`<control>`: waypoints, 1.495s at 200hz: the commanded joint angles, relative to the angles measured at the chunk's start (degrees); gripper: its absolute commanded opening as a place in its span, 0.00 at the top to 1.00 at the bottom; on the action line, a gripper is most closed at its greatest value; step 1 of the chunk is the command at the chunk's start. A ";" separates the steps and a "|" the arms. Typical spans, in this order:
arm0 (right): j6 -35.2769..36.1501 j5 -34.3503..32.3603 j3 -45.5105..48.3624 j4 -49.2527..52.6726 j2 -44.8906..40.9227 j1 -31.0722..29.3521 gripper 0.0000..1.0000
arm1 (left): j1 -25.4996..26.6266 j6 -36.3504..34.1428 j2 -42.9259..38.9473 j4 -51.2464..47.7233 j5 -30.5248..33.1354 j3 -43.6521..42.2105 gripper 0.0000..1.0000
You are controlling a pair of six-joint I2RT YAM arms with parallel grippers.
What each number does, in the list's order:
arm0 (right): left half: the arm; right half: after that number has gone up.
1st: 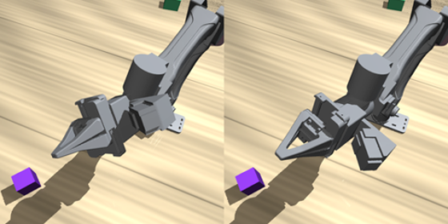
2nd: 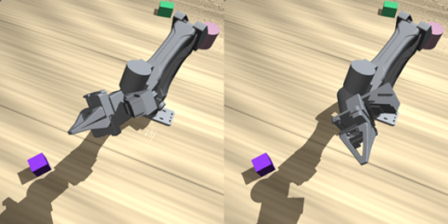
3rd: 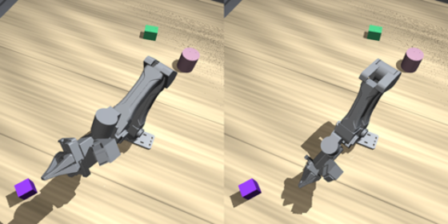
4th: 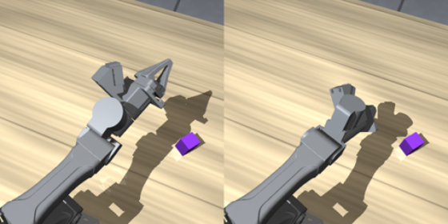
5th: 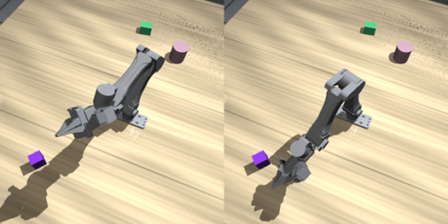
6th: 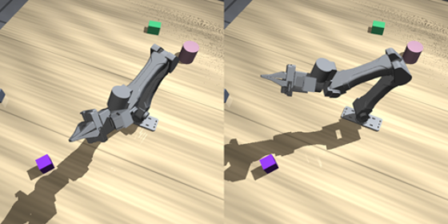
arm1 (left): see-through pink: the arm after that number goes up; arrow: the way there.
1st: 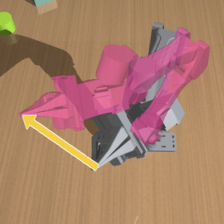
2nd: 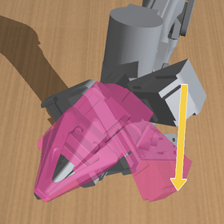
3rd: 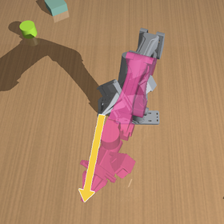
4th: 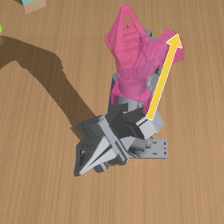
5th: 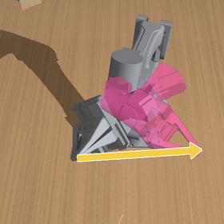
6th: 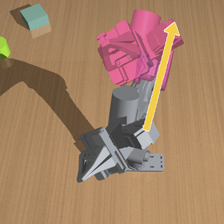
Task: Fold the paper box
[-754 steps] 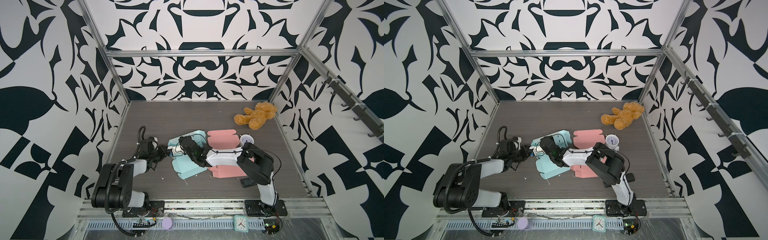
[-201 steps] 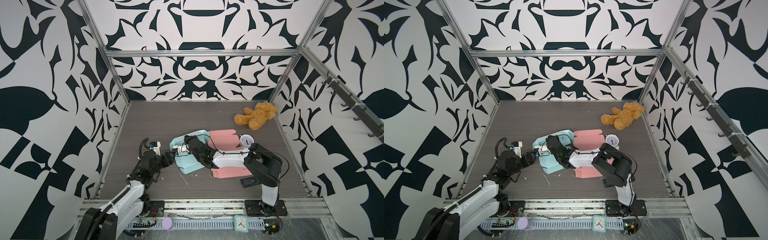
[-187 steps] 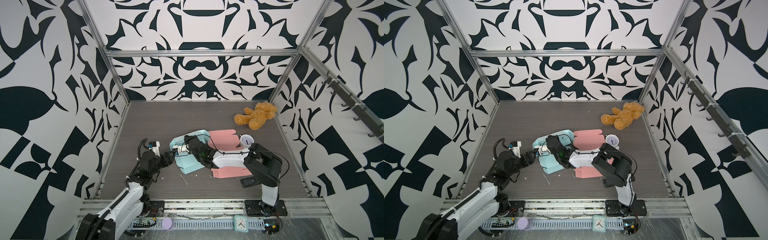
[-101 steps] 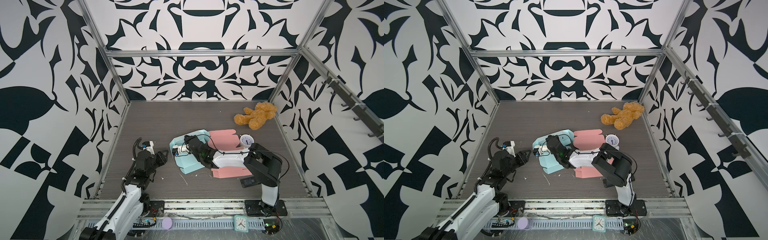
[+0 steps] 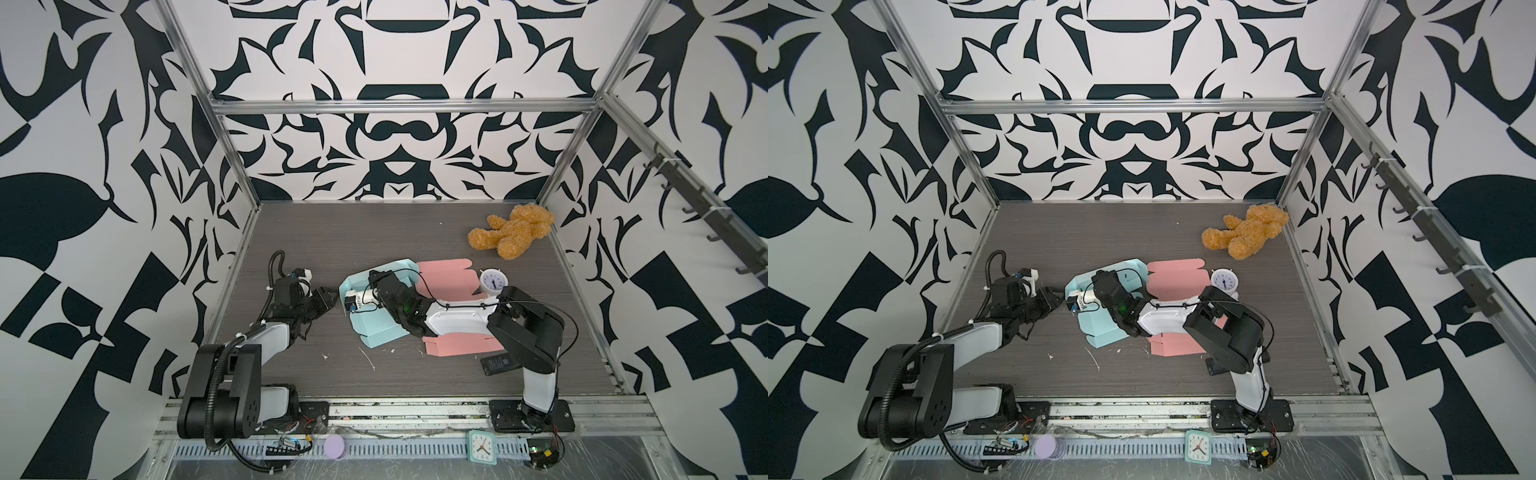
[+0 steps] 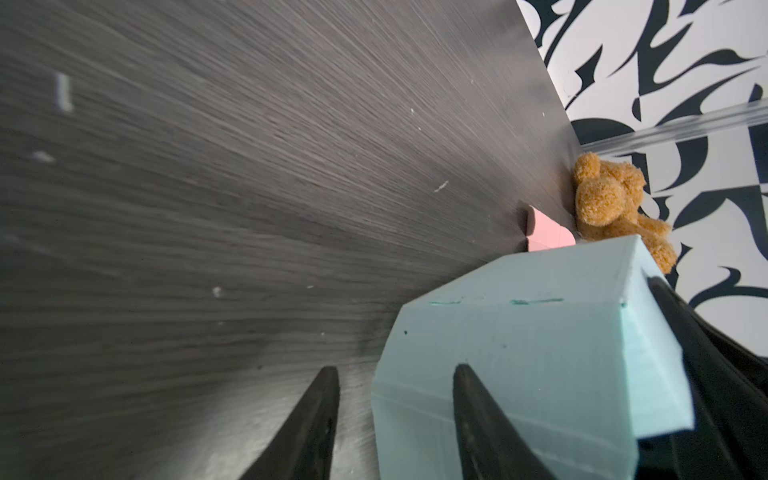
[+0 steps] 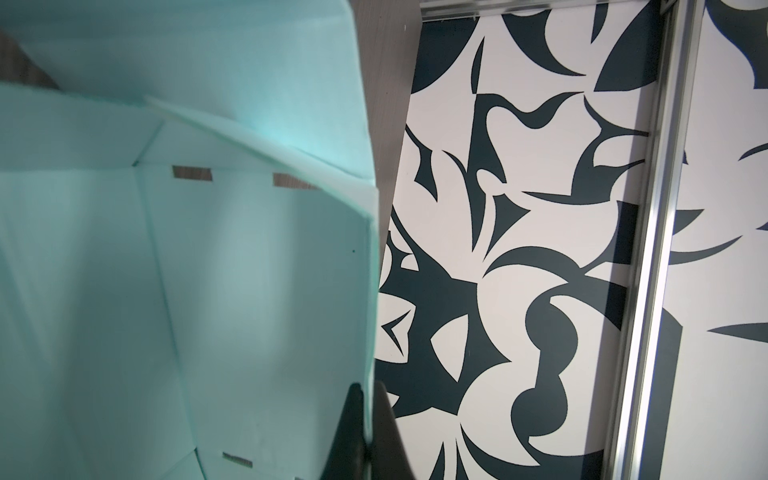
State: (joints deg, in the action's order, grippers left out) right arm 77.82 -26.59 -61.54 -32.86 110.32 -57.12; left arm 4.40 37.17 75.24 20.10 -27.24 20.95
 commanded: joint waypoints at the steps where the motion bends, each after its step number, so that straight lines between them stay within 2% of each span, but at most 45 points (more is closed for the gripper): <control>1: 0.49 0.32 -1.52 -0.69 0.32 -0.05 1.00 | 2.44 -1.20 -1.75 3.03 -1.76 -0.97 0.49; 52: 0.61 0.57 -2.08 -0.45 1.03 -0.53 1.00 | 5.07 -2.54 -0.08 3.67 -0.52 -1.62 0.47; 140: 0.59 0.73 -1.50 -0.37 0.18 -0.77 1.00 | 7.99 -0.52 -10.14 4.35 3.36 -8.01 0.44; 299: 0.68 0.39 -0.67 -0.84 -0.63 -1.04 1.00 | 10.54 3.28 -13.50 2.14 8.51 -11.25 0.43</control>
State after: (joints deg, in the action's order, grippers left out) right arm 78.43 -26.61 -61.65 -32.60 111.44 -57.58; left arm 14.76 39.79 62.92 22.81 -20.47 9.85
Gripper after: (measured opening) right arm 0.053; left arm 0.568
